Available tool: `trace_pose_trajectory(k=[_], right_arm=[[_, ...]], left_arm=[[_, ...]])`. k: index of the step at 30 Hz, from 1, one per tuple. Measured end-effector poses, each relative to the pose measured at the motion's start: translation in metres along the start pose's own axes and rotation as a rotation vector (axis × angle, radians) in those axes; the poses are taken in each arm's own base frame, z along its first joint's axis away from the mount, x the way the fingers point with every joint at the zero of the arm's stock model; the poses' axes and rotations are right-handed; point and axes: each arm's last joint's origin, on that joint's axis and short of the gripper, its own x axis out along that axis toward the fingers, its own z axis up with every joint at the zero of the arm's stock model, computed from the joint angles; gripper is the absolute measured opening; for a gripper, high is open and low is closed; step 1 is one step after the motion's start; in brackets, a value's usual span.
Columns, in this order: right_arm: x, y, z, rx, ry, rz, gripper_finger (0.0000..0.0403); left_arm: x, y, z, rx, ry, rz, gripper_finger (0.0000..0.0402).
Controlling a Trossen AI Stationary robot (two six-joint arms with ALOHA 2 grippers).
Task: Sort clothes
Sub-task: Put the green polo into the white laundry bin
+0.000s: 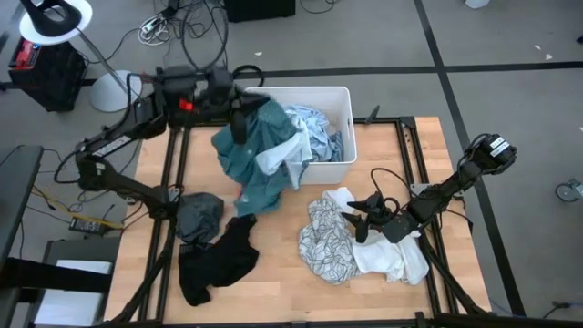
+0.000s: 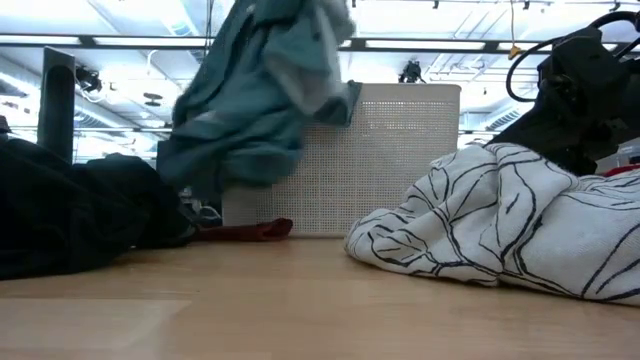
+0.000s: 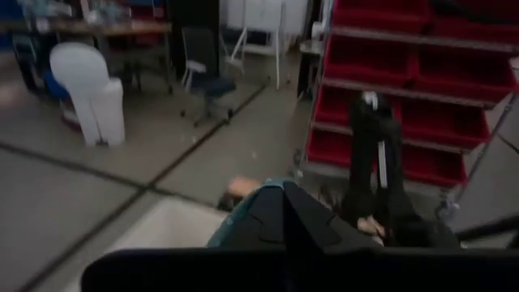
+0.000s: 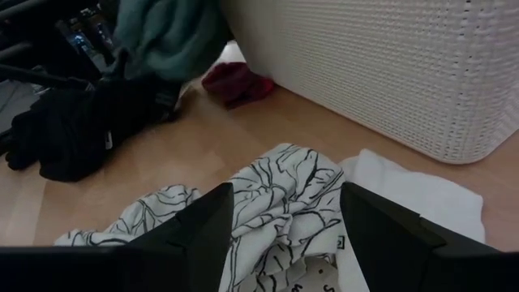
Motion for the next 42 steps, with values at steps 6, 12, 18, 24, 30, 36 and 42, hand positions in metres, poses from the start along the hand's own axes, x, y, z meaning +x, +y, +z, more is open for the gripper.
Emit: trace_pose_trajectory(k=[6, 12, 18, 24, 30, 36, 42], right_arm=[[0.000, 0.000, 0.000, 0.000, 0.000, 0.000, 0.0228], [0.000, 0.000, 0.000, -0.010, 0.000, 0.000, 0.0228], [0.000, 0.000, 0.000, -0.012, 0.000, 0.000, 0.0228], [0.000, 0.000, 0.000, -0.022, 0.002, -0.003, 0.0228], [0.000, -0.001, -0.001, -0.031, 0.004, -0.010, 0.0228], [0.000, -0.002, -0.001, -0.030, 0.004, -0.014, 0.0228], [0.000, -0.002, -0.001, -0.031, 0.006, -0.017, 0.0228]], left_arm=[[0.027, 0.002, 0.042, 0.055, -0.120, 0.021, 0.0000], [0.055, 0.010, 0.066, 0.112, -0.245, 0.057, 0.0000], [0.070, 0.023, 0.078, 0.152, -0.425, 0.108, 0.0000], [0.076, 0.037, 0.089, 0.161, -0.631, 0.160, 0.0000], [0.086, 0.048, 0.090, 0.178, -0.750, 0.187, 0.0000], [0.092, 0.060, 0.087, 0.196, -0.782, 0.221, 0.0000], [0.103, 0.068, 0.076, 0.207, -0.651, 0.241, 0.0000]])
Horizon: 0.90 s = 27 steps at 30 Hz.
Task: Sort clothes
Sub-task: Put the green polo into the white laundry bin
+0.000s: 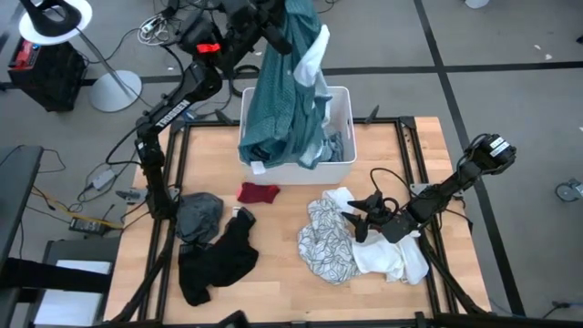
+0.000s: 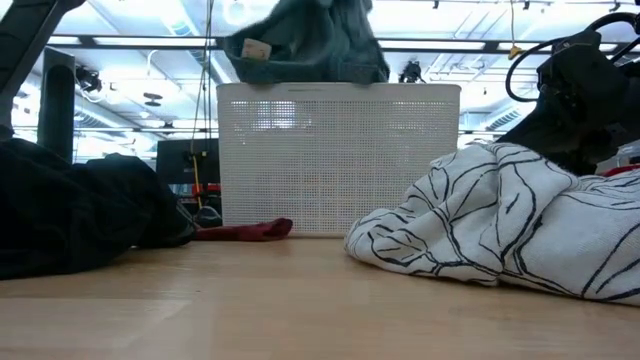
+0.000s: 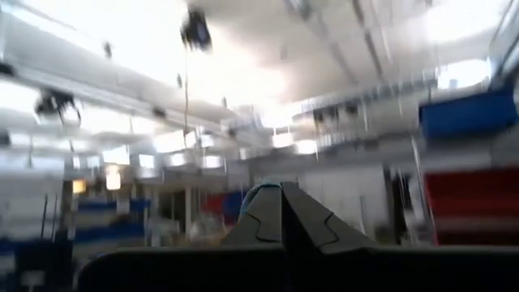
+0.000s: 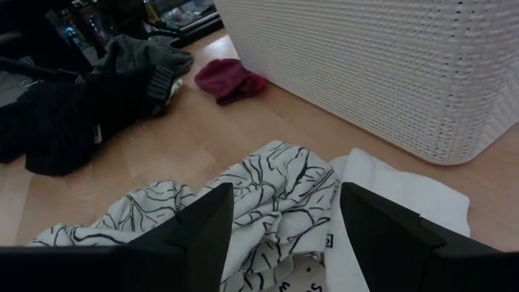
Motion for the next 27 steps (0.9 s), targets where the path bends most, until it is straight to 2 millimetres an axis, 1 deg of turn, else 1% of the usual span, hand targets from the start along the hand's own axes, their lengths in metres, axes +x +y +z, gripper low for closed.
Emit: trace_pose_trajectory(k=[3, 6, 10, 16, 21, 23, 27], right_arm=[[0.000, -0.001, -0.001, -0.009, 0.004, -0.005, 0.0228], [0.000, -0.001, -0.001, -0.006, 0.007, -0.009, 0.0228], [0.000, -0.001, -0.001, -0.005, 0.007, -0.009, 0.0228], [0.000, -0.001, -0.001, -0.004, 0.007, -0.009, 0.0228], [0.000, -0.001, -0.001, 0.005, 0.007, -0.009, 0.0228], [0.000, -0.001, -0.001, 0.009, 0.007, -0.010, 0.0228], [0.000, -0.001, -0.001, 0.013, 0.007, -0.010, 0.0228]], left_arm=[[-0.002, -0.003, -0.018, 0.004, 0.183, -0.056, 0.0000], [-0.009, -0.007, -0.040, -0.012, 0.421, -0.116, 0.0000], [-0.024, -0.009, -0.064, -0.009, 0.717, -0.134, 0.0000], [-0.051, -0.007, -0.099, -0.007, 1.098, -0.103, 0.0000], [-0.071, -0.008, -0.142, -0.077, 1.324, -0.124, 0.0000], [-0.077, -0.010, -0.163, -0.089, 1.359, -0.139, 0.0000], [-0.087, -0.012, -0.207, -0.117, 1.371, -0.117, 0.0000]])
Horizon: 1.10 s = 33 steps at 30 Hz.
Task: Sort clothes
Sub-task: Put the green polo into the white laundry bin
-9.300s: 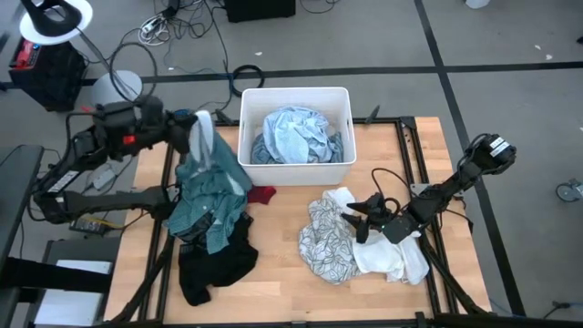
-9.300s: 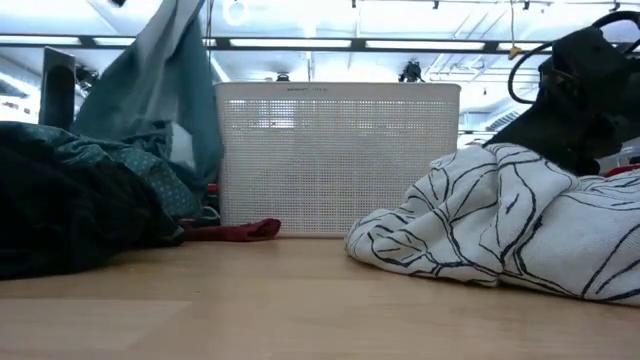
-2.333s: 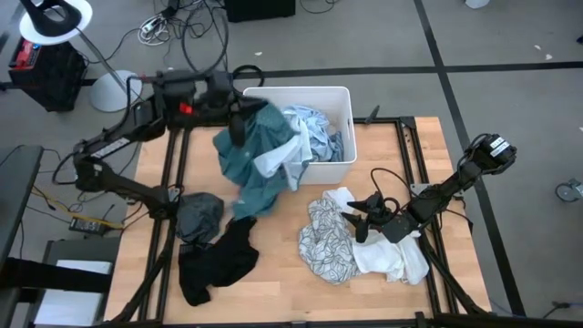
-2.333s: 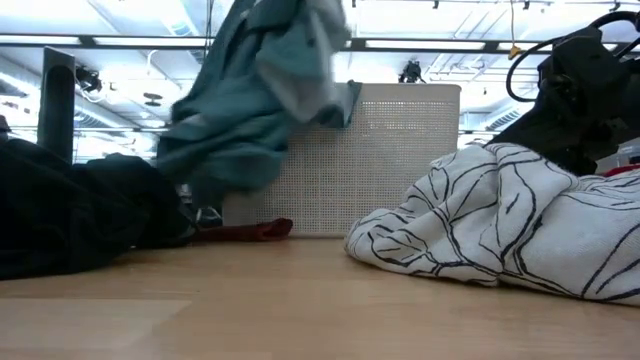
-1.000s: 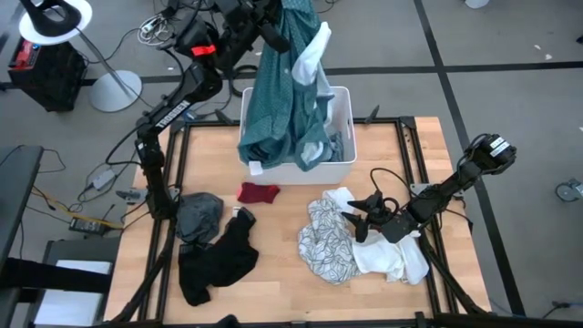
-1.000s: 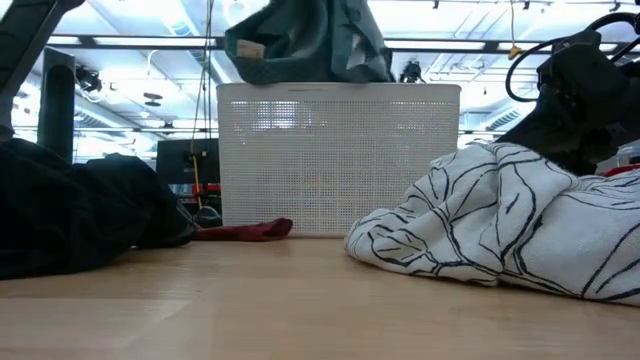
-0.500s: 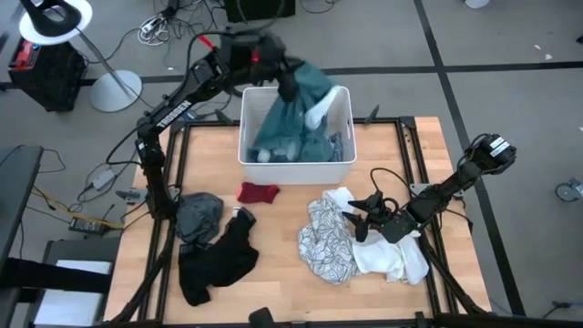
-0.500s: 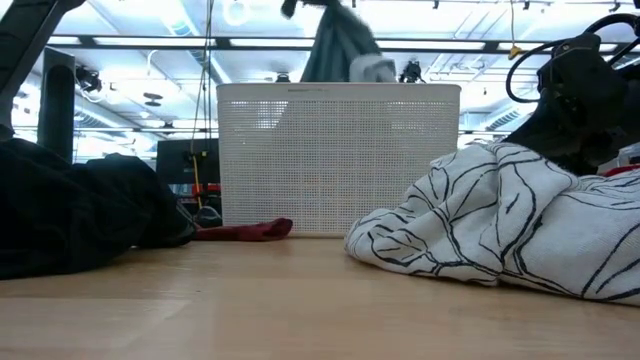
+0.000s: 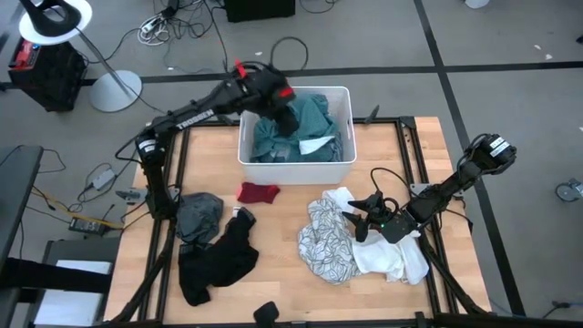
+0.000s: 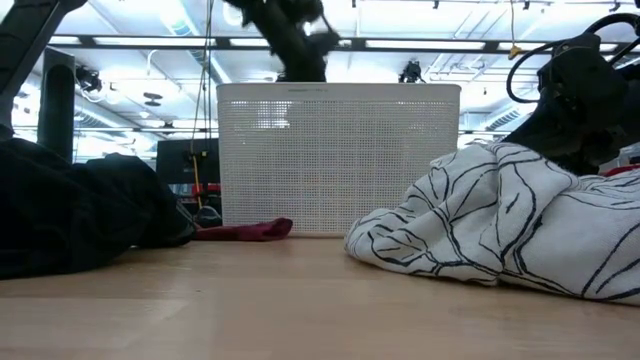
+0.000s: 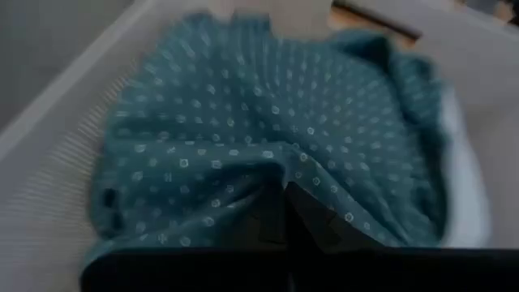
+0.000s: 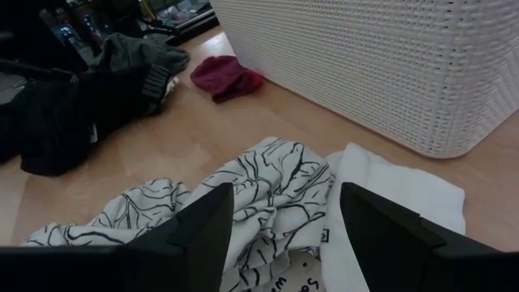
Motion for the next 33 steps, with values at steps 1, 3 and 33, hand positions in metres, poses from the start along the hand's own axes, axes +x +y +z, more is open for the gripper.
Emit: trace_pose_trajectory(k=[1, 3, 33], right_arm=[[0.000, 0.000, 0.000, 0.000, 0.000, 0.000, 0.0228], [0.000, 0.000, 0.000, 0.001, 0.000, 0.000, 0.0228], [0.000, -0.001, -0.001, -0.004, 0.009, -0.004, 0.0228]], left_arm=[[0.009, 0.002, -0.004, -0.018, -0.010, -0.001, 0.0000], [0.024, 0.006, -0.012, -0.043, -0.033, 0.000, 0.0000], [0.102, -0.005, -0.068, -0.064, -0.137, -0.219, 0.0124]])
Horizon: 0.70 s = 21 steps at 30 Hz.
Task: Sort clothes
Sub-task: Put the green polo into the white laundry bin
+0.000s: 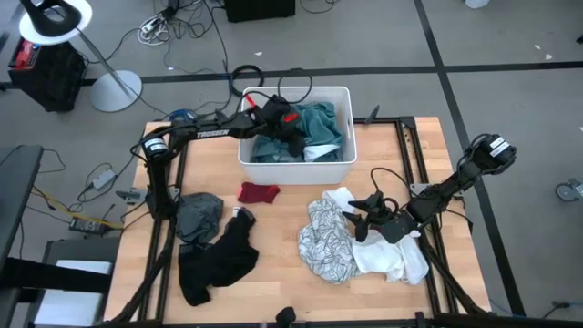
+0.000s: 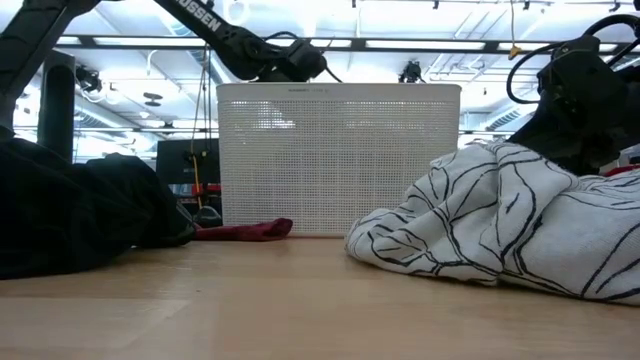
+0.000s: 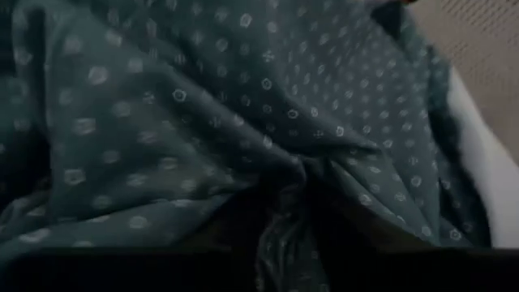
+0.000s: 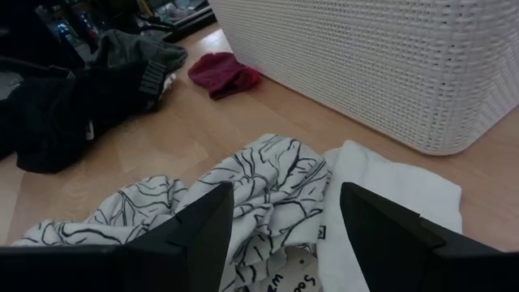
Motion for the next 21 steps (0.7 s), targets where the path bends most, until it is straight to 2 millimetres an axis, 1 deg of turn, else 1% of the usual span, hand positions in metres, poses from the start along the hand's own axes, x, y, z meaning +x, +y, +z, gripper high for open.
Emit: trace_pose_trajectory(k=[3, 5, 8, 11, 16, 21], right_arm=[[0.000, 0.000, 0.000, 0.000, 0.000, 0.000, 0.0228], [0.000, 0.000, 0.000, 0.000, 0.000, 0.000, 0.0228], [0.000, 0.000, 0.000, 0.000, 0.000, 0.000, 0.0228], [0.000, 0.000, 0.000, -0.001, 0.001, 0.000, 0.0228], [0.000, 0.000, 0.000, -0.002, 0.003, 0.001, 0.0228], [0.000, 0.000, 0.000, -0.005, 0.005, -0.001, 0.0228]], left_arm=[[0.000, -0.001, 0.004, 0.007, -0.031, -0.004, 0.0161], [-0.001, -0.002, 0.007, -0.010, -0.040, -0.003, 0.0175], [-0.003, -0.003, 0.010, -0.110, -0.036, 0.000, 0.0180], [-0.008, -0.004, 0.017, -0.111, -0.057, -0.010, 0.0181], [-0.031, -0.014, 0.038, -0.096, -0.128, -0.056, 0.0182], [-0.064, -0.024, 0.048, -0.090, -0.119, -0.054, 0.0182]])
